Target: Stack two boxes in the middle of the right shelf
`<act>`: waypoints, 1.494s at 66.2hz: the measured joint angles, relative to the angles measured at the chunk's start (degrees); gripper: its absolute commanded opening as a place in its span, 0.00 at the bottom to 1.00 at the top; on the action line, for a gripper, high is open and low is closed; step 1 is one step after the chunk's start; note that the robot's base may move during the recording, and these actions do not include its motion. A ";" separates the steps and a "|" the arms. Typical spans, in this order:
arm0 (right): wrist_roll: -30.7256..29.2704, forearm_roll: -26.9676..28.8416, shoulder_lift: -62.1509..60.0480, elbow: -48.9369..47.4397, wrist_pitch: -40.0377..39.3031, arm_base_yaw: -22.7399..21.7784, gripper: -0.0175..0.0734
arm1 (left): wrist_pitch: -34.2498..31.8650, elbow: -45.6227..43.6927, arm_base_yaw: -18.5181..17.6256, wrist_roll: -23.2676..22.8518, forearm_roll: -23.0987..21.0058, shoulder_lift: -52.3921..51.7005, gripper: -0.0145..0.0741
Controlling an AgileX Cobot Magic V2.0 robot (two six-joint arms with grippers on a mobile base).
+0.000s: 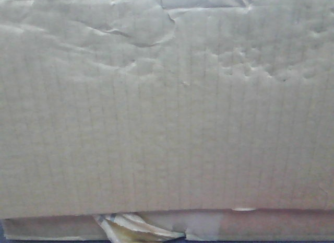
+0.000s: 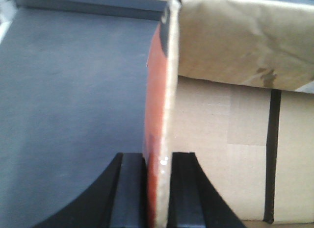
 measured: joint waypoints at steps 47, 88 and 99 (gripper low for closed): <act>0.00 0.00 0.00 0.00 0.00 0.00 0.01 | -0.22 16.23 -13.40 -15.72 1.17 9.96 0.04; 0.00 0.00 0.00 0.00 0.00 0.00 0.01 | -3.39 25.65 -13.40 -19.48 -3.52 13.07 0.04; 0.00 0.00 0.00 0.00 0.00 0.00 0.01 | -4.20 25.78 -13.40 -19.48 -3.66 13.51 0.04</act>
